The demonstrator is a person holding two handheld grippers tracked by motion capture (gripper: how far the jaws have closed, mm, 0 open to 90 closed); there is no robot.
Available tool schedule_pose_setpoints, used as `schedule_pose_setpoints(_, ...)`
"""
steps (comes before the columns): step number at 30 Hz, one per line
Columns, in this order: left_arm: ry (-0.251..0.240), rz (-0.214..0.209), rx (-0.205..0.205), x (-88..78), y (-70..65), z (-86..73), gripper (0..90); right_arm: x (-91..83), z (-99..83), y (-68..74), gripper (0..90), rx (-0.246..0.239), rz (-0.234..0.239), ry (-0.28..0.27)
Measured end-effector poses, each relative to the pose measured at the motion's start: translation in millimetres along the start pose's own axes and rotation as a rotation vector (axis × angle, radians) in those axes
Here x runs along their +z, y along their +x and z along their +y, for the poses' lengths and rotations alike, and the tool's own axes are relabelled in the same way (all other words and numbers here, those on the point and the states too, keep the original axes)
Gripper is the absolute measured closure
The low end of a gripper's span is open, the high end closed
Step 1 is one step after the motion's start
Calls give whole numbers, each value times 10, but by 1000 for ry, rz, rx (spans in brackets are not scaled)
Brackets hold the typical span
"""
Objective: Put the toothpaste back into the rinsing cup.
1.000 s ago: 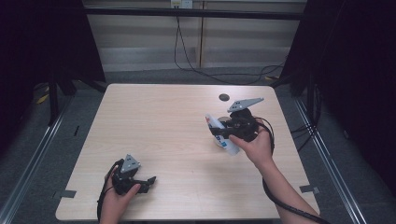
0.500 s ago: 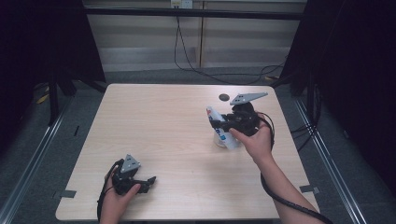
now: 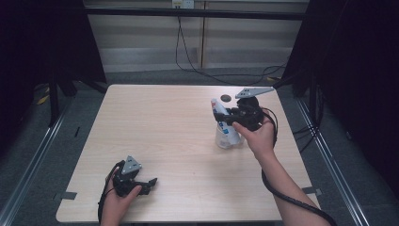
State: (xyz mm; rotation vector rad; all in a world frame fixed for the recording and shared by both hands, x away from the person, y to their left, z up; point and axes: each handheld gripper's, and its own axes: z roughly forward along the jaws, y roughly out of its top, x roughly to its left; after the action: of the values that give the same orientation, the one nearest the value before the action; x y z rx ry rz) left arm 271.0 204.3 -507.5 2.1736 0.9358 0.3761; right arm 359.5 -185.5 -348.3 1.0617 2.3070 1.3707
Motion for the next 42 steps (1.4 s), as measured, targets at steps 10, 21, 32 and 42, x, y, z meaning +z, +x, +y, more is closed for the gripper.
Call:
schedule_pose_setpoints(10,0,0,0,0,0,0,150,11,50,-32,672,10,-21,-15)
schedule_pose_setpoints(21,0,0,0,0,0,0,150,30,58,-108,672,19,-70,-31)
schedule_pose_setpoints(32,0,0,0,0,-1,0,150,78,63,-202,671,53,-107,-67)
schedule_pose_setpoints(42,-1,-1,4,0,-1,0,151,151,65,-245,671,72,-125,-87)
